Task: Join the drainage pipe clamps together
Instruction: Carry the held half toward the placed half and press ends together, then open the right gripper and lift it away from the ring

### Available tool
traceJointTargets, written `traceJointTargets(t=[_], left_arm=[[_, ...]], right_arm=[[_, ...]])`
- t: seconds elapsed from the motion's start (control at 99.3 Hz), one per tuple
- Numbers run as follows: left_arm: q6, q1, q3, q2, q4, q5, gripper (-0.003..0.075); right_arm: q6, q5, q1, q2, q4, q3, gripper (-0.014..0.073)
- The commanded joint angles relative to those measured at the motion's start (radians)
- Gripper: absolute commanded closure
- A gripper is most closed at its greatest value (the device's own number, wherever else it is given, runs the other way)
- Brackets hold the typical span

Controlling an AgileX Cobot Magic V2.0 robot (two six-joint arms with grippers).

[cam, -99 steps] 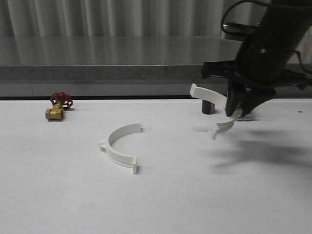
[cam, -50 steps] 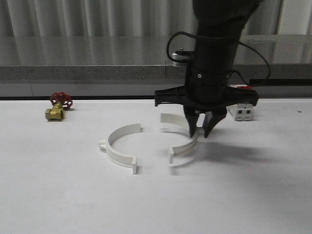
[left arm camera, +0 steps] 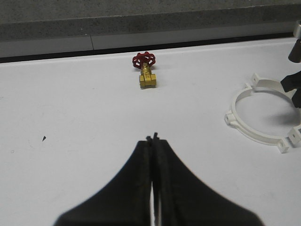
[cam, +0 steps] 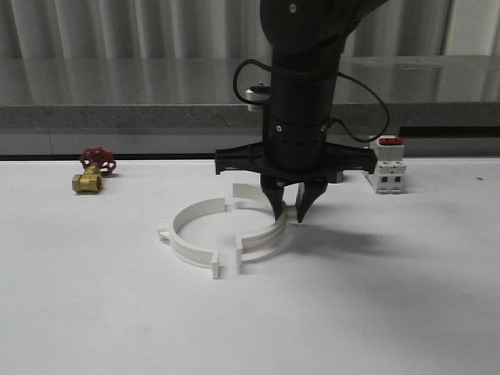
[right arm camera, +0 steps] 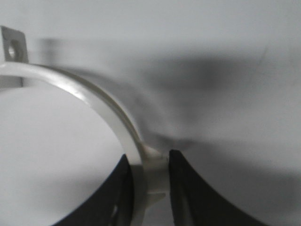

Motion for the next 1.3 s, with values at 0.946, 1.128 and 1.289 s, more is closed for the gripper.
traceJointTargets(t=[0.946,1.128,1.289], left_arm=[[-0.002,0.001,-0.027,0.003,-0.004,-0.068,0.074],[-0.002,0.001,-0.027,0.003,-0.004,-0.068,0.074],[-0.002,0.001,-0.027,0.003,-0.004,-0.068,0.074]], right_arm=[[0.099,-0.002,0.019,-0.023,-0.012,-0.053,0.0456],[0.099,-0.013,0.019,-0.023,-0.012,-0.053,0.0326],[0.098,-0.012,0.019,-0.023,-0.011,-0.053,0.0221]])
